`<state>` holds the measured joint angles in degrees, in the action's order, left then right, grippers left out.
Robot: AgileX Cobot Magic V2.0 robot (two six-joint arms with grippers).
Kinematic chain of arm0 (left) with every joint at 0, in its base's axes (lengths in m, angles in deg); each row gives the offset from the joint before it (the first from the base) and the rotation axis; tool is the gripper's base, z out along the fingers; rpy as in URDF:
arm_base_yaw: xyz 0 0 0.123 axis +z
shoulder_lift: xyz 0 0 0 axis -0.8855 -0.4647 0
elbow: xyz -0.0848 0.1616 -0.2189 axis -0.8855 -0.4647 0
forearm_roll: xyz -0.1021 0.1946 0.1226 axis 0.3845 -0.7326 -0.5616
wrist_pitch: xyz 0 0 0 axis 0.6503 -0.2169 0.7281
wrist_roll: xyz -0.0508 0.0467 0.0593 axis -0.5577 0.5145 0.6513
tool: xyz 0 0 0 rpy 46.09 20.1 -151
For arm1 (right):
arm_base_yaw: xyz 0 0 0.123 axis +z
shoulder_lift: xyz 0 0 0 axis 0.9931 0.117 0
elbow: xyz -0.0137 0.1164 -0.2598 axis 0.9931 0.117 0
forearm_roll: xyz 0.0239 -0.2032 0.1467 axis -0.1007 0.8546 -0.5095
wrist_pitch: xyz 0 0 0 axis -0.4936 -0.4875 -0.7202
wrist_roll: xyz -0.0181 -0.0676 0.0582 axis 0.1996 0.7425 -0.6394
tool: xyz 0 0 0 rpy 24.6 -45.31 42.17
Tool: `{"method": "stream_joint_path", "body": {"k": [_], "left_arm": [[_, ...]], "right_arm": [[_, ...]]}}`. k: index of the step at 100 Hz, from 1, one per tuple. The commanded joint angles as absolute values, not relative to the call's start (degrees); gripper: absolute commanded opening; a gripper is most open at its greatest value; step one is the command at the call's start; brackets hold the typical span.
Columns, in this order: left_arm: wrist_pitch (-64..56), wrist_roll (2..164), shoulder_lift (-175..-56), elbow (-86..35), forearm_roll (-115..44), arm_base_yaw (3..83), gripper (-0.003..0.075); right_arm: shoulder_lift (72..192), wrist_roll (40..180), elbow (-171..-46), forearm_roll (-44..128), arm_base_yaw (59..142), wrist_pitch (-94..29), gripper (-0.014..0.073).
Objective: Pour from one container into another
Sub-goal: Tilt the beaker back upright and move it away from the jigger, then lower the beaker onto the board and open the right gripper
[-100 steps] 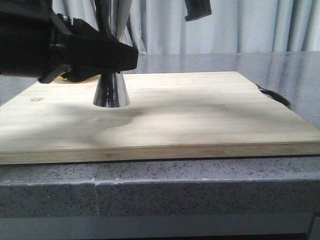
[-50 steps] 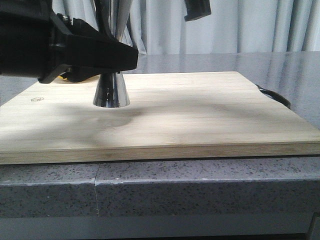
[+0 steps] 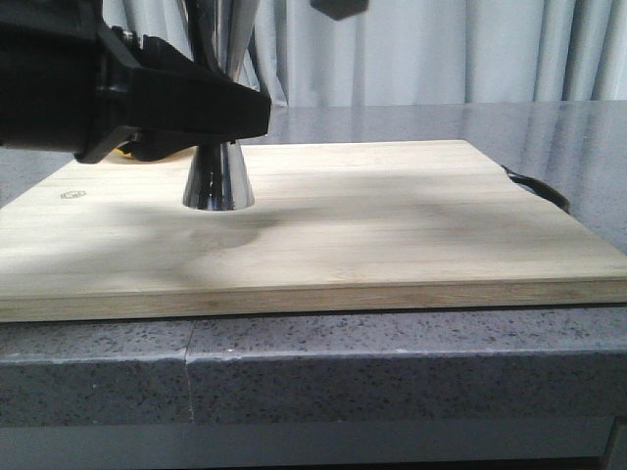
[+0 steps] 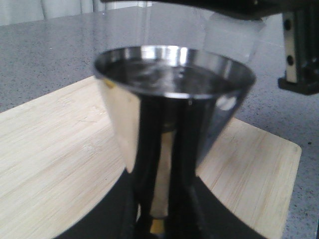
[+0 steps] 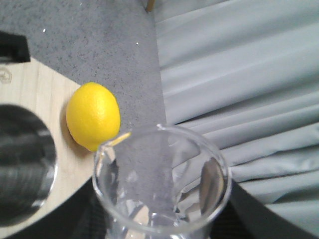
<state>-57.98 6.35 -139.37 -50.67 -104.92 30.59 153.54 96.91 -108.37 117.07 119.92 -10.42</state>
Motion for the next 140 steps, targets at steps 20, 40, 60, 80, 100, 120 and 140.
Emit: {"method": "stream_joint_path", "body": {"k": [20,40,60,80,100,120,140], "left_arm": [[-62.2,5.85,-137.46,-48.8,-103.23,30.71,-0.0019],[-62.2,5.85,-137.46,-48.8,-103.23,30.71,-0.0019],[-62.2,5.85,-137.46,-48.8,-103.23,30.71,-0.0019],[-62.2,5.85,-137.46,-48.8,-103.23,30.71,-0.0019],[-62.2,5.85,-137.46,-48.8,-103.01,30.71,-0.0019],[-62.2,5.85,-137.46,-48.8,-102.9,30.71,-0.0019],[-62.2,5.85,-137.46,-48.8,-102.9,30.71,-0.0019]], "right_arm": [[152.07,93.4,-110.6,92.18,119.14,-10.21,0.0197],[152.07,93.4,-110.6,69.13,113.12,-10.29,0.0197],[152.39,93.4,-108.78,62.32,105.62,-9.72,0.0197],[152.39,93.4,-99.74,60.44,102.85,3.82,0.0197],[153.06,93.4,-88.43,60.23,102.72,19.91,0.0197],[157.57,93.4,-85.72,59.76,102.72,19.75,0.0197],[163.34,93.4,-85.91,59.5,102.72,27.7,0.0197]]}}
